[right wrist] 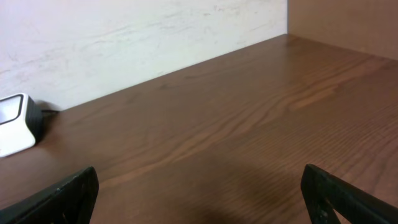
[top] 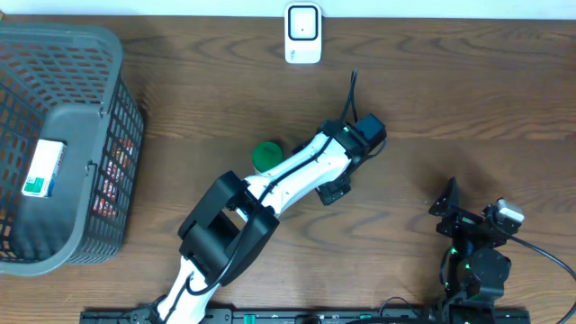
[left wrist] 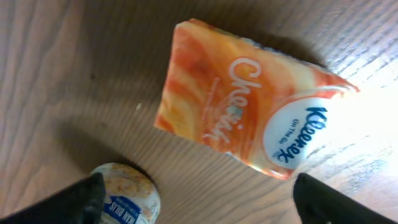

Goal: Scan the item barcode
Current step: 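Carry the orange box out and set it right of the jar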

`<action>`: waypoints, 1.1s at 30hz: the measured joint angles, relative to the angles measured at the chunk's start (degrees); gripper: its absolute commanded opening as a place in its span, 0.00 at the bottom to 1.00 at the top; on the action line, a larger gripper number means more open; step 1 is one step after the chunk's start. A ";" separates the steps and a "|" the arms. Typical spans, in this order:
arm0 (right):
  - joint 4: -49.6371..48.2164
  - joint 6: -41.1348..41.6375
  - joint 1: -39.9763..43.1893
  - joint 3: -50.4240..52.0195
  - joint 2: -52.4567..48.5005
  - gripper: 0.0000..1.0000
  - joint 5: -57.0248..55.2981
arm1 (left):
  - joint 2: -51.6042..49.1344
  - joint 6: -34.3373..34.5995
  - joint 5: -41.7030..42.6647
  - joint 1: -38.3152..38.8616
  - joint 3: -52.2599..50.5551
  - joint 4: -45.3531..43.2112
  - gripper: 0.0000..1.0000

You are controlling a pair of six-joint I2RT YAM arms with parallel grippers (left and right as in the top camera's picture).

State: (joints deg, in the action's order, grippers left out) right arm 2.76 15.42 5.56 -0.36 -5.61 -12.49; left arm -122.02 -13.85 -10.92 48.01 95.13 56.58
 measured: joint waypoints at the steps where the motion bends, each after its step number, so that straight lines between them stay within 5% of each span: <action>1: 0.02 0.00 0.00 0.00 0.00 0.99 0.00 | 0.37 -0.02 -0.15 0.00 0.00 0.00 0.95; 4: 0.02 0.00 0.00 0.00 0.00 0.99 0.02 | 4.74 0.09 0.26 0.00 0.00 -0.31 0.96; 13: 0.02 0.00 0.00 0.00 0.00 0.99 0.02 | 39.67 9.07 -4.11 -4.74 2.25 -7.52 0.98; 17: 0.00 0.02 0.00 0.00 0.00 0.99 0.00 | 50.99 20.61 -9.18 -25.07 2.75 -6.47 0.98; 25: 0.02 0.00 0.00 0.00 0.00 0.99 0.04 | 52.87 39.95 -9.51 -66.58 2.54 4.26 0.98; 33: 0.02 0.00 0.00 0.00 0.00 0.99 0.00 | 42.53 44.52 -7.13 -74.58 0.76 6.97 0.98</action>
State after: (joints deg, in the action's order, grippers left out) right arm 2.79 15.42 5.56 -0.36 -5.61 -12.49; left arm -79.48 30.68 -18.04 -26.57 95.90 63.55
